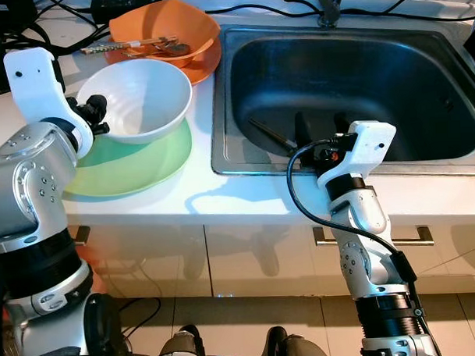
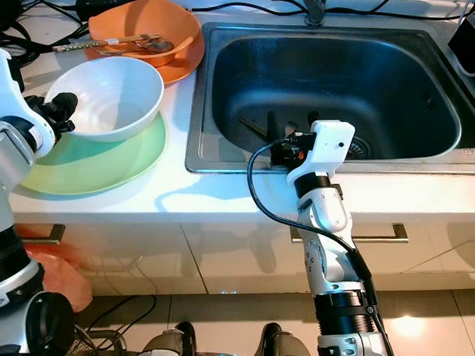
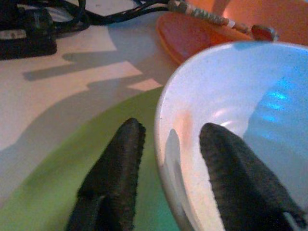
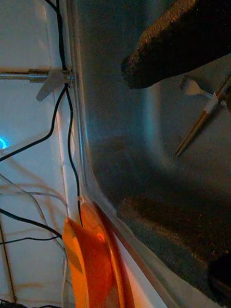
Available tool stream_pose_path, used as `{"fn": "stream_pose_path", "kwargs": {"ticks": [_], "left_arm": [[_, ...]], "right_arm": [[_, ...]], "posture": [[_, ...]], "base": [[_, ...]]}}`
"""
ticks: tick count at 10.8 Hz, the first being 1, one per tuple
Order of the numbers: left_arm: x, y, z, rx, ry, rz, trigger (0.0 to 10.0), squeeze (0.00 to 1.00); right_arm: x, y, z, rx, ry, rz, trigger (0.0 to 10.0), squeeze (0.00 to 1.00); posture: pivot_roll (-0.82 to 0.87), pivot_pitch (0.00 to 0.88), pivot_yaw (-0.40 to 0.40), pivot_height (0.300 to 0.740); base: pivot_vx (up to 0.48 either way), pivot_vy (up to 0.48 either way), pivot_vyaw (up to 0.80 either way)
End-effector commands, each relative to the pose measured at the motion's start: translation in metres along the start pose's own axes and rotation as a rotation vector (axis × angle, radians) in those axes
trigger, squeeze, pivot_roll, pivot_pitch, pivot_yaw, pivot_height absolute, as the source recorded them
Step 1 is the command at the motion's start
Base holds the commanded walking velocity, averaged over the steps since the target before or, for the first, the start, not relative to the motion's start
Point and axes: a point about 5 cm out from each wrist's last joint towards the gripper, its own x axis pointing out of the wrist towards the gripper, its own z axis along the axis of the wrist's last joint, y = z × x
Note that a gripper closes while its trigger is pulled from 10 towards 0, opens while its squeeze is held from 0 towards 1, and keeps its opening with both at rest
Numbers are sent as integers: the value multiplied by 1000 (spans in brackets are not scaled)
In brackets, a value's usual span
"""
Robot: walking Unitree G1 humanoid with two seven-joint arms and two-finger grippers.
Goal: Kitchen organization
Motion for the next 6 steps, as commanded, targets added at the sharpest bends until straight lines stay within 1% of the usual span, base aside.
{"fn": "stream_pose_path", "kwargs": {"ticks": [1,3,6], "left_arm": [[2,0,-11,-12,41,0,0,0],[2,-4,-10,-23,39,-12,0,0],[2,-4,-8,-31,26,-14,0,0]], "right_arm": [[-7,-2,-19,6,96,-10,10000,0],[-7,-2,-19,7,96,-10,10000,0],[-7,-3,-19,6,97,-9,10000,0]], "posture": [[209,205,-11,740],[209,205,-12,740],[210,203,-13,740]], "base": [[0,0,0],[0,0,0],[0,0,0]]}}
